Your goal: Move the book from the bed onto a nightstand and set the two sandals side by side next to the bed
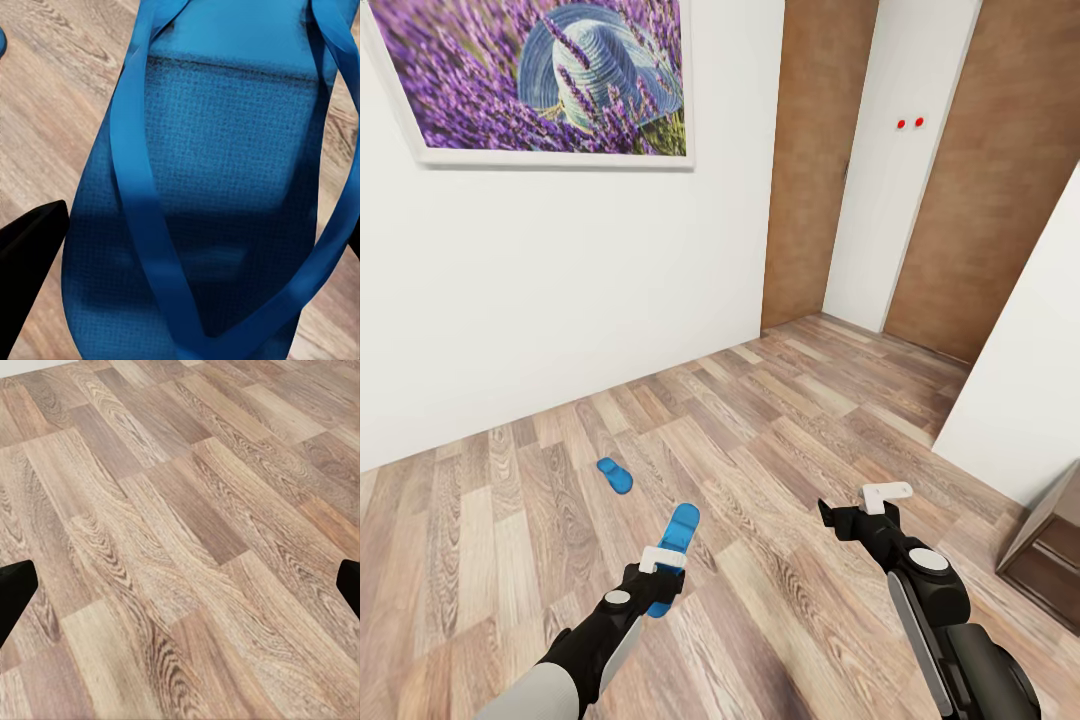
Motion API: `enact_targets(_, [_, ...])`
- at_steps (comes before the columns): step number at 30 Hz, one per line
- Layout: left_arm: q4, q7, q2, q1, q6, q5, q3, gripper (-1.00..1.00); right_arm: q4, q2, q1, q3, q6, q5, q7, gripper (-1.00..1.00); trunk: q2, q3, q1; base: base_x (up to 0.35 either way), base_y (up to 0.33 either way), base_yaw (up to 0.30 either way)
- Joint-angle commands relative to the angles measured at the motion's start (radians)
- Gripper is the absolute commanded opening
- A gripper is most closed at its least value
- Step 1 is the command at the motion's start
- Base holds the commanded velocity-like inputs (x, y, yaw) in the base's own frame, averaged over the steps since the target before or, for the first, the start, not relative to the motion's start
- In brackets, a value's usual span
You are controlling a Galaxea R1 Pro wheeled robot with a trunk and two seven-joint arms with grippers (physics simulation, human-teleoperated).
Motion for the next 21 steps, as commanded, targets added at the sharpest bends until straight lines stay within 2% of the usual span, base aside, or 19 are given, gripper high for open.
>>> enact_targets(1, [-0.002, 0.012, 0.001, 0.0, 0.006, -0.003, -0.005, -1.0, -0.001, -0.001, -0.001, 0.0, 0.005, 0.0, 0.002, 1.0, 0.007, 0.002, -0.004, 0.0, 0.0, 0.0])
enact_targets(21, [-0.001, 0.011, 0.001, 0.0, 0.006, -0.003, -0.006, -1.0, -0.001, -0.003, -0.001, 0.0, 0.005, 0.0, 0.002, 1.0, 0.147, 0.065, -0.081, 0.0, 0.0, 0.0])
